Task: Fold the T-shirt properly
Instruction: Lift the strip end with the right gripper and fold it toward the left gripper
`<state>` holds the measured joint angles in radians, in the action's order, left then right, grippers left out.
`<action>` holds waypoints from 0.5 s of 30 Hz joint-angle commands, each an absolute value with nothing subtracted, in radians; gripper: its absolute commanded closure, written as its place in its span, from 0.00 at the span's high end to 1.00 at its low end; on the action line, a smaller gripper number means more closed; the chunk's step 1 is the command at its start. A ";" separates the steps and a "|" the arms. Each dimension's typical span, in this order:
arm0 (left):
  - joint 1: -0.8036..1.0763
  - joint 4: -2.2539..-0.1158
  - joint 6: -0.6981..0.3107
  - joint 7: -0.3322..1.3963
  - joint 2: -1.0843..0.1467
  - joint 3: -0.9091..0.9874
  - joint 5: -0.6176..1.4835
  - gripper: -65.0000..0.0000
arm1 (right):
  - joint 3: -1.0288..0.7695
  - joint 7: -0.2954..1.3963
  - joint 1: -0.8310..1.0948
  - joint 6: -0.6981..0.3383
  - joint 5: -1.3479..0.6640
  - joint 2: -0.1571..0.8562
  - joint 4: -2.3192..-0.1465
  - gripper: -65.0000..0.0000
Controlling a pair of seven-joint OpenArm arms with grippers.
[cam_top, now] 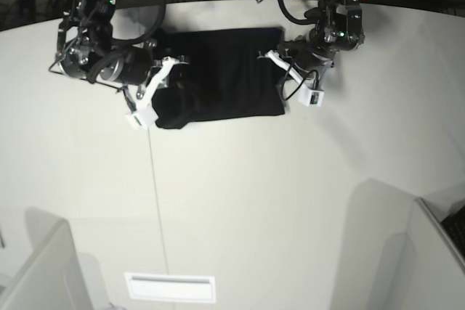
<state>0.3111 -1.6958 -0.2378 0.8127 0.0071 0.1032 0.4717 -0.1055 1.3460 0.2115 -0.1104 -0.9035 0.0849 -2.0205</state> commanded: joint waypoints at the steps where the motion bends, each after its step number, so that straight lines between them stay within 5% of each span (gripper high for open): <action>1: 0.312 -1.709 -0.236 0.817 -0.004 0.104 0.466 0.00 | -0.108 1.331 0.200 -0.094 -0.972 0.088 -2.038 0.00; 15: 0.314 -1.709 -0.236 0.817 -0.007 0.102 0.466 0.00 | -0.102 1.331 0.200 -0.056 -1.076 0.079 -2.022 0.00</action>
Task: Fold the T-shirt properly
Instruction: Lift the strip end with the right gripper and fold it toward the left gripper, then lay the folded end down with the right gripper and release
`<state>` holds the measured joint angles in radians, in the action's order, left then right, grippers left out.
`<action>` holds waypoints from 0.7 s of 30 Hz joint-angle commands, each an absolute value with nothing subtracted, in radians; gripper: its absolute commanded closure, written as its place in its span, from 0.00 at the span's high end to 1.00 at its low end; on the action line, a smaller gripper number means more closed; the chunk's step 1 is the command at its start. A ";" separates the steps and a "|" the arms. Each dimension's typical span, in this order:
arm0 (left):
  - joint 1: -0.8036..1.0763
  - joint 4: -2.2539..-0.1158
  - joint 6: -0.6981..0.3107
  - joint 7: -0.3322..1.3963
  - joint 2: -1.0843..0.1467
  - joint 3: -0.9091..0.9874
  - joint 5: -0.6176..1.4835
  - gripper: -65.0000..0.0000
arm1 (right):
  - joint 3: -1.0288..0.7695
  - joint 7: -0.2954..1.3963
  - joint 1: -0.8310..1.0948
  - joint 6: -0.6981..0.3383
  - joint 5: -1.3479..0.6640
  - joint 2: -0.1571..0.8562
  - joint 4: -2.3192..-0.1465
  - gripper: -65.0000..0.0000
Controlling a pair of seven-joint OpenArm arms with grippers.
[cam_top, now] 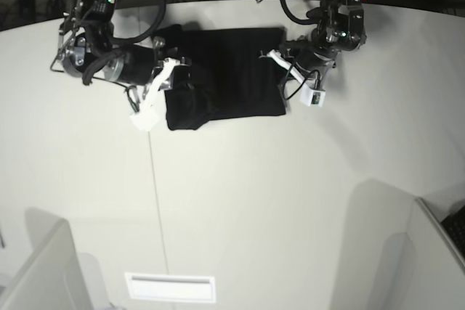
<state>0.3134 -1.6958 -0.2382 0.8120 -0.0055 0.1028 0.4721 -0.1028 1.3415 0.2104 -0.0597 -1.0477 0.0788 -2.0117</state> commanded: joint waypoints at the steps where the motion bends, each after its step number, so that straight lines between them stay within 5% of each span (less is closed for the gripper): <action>1: 0.314 -1.709 -0.236 0.817 -0.007 0.102 0.466 0.00 | -0.102 1.330 0.199 -0.056 -1.076 0.077 -2.008 0.00; 21: 0.354 -1.765 -0.236 0.817 -0.010 0.113 0.466 0.00 | -0.002 1.219 0.147 -0.050 -1.078 0.031 -1.767 0.00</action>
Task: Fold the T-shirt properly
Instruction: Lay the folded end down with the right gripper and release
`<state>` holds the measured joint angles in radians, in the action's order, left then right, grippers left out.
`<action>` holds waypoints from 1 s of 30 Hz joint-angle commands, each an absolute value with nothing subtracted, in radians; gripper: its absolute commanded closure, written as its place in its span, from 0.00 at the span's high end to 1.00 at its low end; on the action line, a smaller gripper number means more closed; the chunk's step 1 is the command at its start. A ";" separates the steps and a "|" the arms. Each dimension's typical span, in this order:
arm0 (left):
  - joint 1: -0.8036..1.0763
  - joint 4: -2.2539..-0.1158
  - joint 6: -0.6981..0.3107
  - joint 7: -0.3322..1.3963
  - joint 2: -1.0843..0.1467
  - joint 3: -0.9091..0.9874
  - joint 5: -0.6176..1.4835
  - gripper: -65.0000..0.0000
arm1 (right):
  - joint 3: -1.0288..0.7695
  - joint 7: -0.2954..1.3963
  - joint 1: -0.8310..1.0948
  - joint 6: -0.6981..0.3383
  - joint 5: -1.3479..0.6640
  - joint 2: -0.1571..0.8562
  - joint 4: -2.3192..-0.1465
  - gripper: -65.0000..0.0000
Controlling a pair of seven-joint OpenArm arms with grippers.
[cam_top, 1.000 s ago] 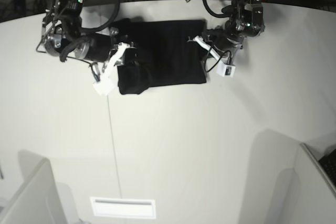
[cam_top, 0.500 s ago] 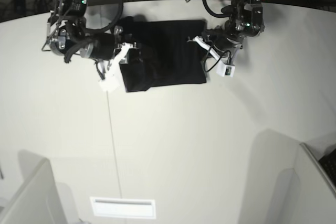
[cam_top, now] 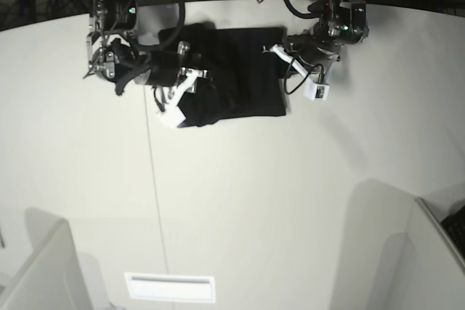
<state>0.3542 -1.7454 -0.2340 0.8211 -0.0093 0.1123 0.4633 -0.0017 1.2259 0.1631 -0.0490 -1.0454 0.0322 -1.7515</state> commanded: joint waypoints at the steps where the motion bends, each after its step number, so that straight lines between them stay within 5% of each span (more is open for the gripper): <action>1: 0.357 -1.771 -0.236 0.817 -0.010 0.113 0.467 0.00 | -0.002 1.219 0.142 -0.050 -1.078 0.031 -1.765 0.00; 29: 0.501 -1.914 -0.239 0.817 -0.104 0.252 0.476 0.00 | 0.002 1.165 0.104 -0.048 -1.081 0.045 -1.664 0.00; 30: 0.519 -1.928 -0.239 0.817 -0.110 0.271 0.476 0.00 | 0.002 1.165 0.104 -0.048 -1.081 0.045 -1.659 0.11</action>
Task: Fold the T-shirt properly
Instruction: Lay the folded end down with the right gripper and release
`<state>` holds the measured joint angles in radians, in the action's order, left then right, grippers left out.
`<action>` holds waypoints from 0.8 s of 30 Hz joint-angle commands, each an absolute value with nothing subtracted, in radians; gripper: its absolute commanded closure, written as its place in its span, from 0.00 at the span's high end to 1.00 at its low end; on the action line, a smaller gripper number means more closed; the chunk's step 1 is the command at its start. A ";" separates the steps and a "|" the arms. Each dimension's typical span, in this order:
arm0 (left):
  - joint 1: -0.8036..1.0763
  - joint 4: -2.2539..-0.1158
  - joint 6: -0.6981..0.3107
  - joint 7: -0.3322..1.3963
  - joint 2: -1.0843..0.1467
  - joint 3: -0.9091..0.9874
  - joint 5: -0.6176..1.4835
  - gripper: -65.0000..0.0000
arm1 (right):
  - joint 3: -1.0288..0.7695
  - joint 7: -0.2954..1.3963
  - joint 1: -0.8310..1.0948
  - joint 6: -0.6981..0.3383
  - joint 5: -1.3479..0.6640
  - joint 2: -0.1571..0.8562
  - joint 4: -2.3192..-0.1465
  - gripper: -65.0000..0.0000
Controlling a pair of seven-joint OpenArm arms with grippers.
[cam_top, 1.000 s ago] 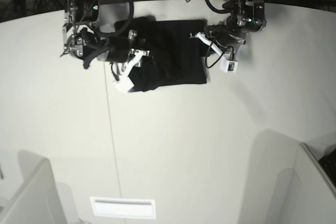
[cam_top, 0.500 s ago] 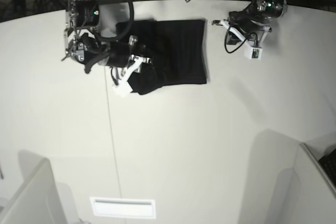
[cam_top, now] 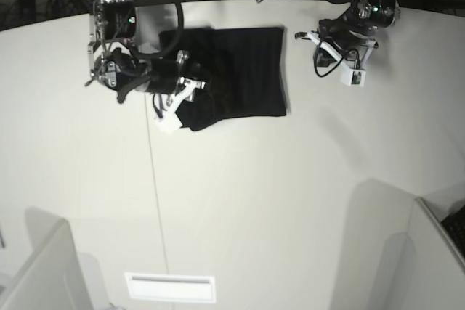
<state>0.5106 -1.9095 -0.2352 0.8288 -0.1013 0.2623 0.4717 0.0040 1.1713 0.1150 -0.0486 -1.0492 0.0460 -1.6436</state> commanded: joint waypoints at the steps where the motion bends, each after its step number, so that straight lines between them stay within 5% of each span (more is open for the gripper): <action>1: 0.541 -1.943 -0.239 0.817 -0.116 0.297 0.476 0.00 | 0.002 1.165 0.104 -0.048 -1.079 0.045 -1.659 0.25; 3: 0.578 -1.954 -0.242 0.817 -0.117 0.357 0.476 0.00 | 0.002 1.165 0.104 -0.048 -1.079 0.045 -1.659 0.48; 5: 0.605 -1.956 -0.242 0.817 -0.117 0.440 0.476 0.00 | 0.004 1.170 0.104 -0.048 -1.079 0.045 -1.659 0.60; 13: 0.642 -1.952 -0.245 0.819 -0.117 0.733 0.476 0.00 | 0.153 1.164 0.047 -0.041 -1.076 0.071 -1.659 0.60; 24: 0.624 -1.949 -0.245 0.819 -0.117 0.759 0.478 0.00 | 0.421 1.175 -0.093 0.122 -1.079 0.074 -1.672 0.56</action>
